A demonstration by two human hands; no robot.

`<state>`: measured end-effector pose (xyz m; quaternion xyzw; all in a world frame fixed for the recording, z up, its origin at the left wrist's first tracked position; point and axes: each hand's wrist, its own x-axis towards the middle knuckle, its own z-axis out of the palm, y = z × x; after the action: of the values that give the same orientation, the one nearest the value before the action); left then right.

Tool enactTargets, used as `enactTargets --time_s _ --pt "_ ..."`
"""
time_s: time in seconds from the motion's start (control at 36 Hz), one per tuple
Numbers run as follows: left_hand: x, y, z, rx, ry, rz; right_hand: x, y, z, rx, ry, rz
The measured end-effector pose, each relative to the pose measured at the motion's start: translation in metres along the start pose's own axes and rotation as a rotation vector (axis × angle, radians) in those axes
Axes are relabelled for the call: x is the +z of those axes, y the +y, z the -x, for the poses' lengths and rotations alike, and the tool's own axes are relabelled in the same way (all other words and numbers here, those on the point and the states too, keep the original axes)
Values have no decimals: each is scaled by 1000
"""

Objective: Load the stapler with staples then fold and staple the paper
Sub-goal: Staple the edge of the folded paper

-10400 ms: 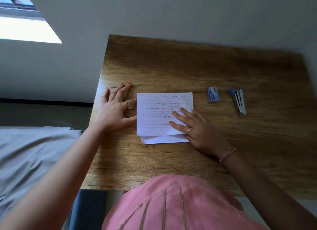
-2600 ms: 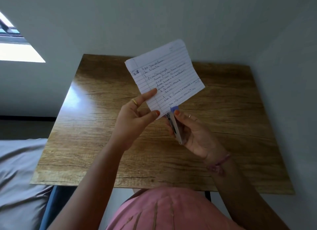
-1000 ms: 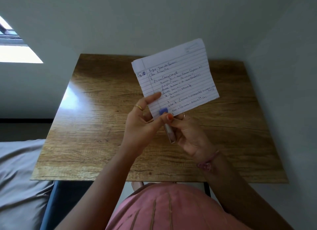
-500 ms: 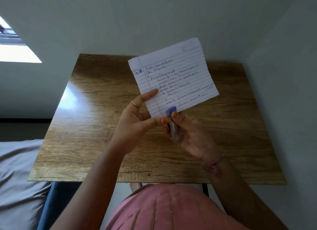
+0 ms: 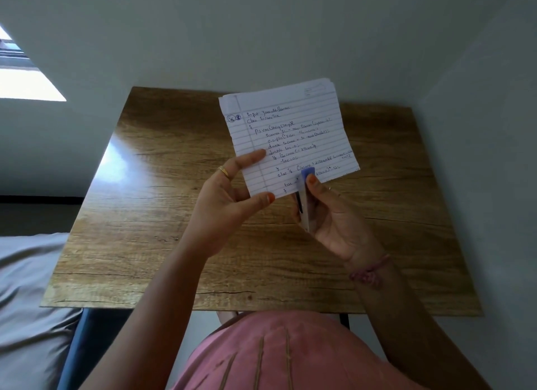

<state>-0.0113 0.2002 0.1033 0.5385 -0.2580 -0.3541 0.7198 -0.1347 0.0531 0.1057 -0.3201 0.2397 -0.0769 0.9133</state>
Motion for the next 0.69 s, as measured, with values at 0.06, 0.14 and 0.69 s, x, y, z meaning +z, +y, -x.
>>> enactTargets --time_s 0.06,0.14,0.69 --pt "0 0 0 0 -5 1 0 0 -1 -4 -19 9" --pt "-2 0 0 3 -16 -6 0 0 -2 2 -24 13" --pt "19 -48 6 -45 -126 95 14 8 -7 -27 7 -34"
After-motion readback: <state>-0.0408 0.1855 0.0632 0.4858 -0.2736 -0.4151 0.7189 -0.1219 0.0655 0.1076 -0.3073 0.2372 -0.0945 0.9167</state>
